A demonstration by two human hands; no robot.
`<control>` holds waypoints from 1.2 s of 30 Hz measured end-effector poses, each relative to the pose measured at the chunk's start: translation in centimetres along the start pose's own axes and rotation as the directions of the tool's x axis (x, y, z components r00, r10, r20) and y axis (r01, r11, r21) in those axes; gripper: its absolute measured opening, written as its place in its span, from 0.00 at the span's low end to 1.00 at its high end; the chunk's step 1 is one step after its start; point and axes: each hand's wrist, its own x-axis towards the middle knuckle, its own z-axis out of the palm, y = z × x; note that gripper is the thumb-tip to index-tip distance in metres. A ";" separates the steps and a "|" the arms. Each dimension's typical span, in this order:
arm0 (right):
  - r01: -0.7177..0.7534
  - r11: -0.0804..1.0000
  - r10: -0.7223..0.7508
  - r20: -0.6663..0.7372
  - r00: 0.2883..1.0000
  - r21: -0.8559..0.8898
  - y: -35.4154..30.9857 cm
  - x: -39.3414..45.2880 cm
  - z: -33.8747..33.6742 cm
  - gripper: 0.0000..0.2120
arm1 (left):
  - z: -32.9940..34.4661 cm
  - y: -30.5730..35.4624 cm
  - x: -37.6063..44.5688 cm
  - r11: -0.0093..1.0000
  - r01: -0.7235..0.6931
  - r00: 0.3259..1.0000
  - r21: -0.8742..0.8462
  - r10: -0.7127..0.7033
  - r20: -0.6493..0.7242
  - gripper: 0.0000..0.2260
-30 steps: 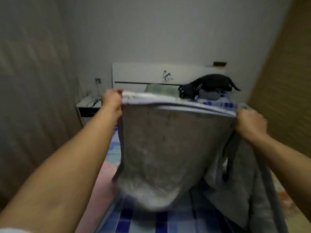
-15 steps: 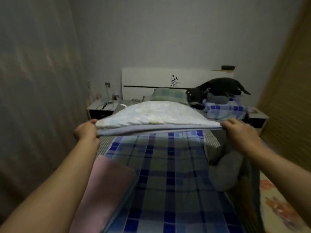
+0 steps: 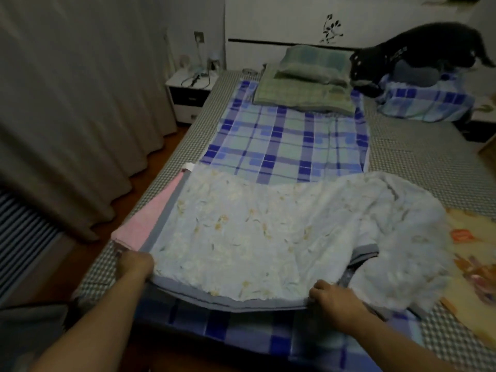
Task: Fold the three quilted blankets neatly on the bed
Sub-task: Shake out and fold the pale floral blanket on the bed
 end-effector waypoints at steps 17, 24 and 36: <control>-0.871 0.490 0.872 -0.037 0.489 0.038 19.8 -18.4 -3.1 0.16 | 13.0 3.6 -11.4 0.933 -0.309 0.843 -0.184 0.359 0.400 0.18; -0.496 0.736 0.546 -0.837 0.035 0.460 18.1 -15.1 -25.0 0.09 | 12.7 7.2 -11.5 0.911 -0.364 0.849 -0.196 0.411 0.333 0.16; -0.191 0.844 0.470 -0.519 0.714 0.501 4.6 -2.3 -15.0 0.23 | 7.3 4.5 -14.5 0.802 -0.464 0.745 -0.376 0.583 0.323 0.19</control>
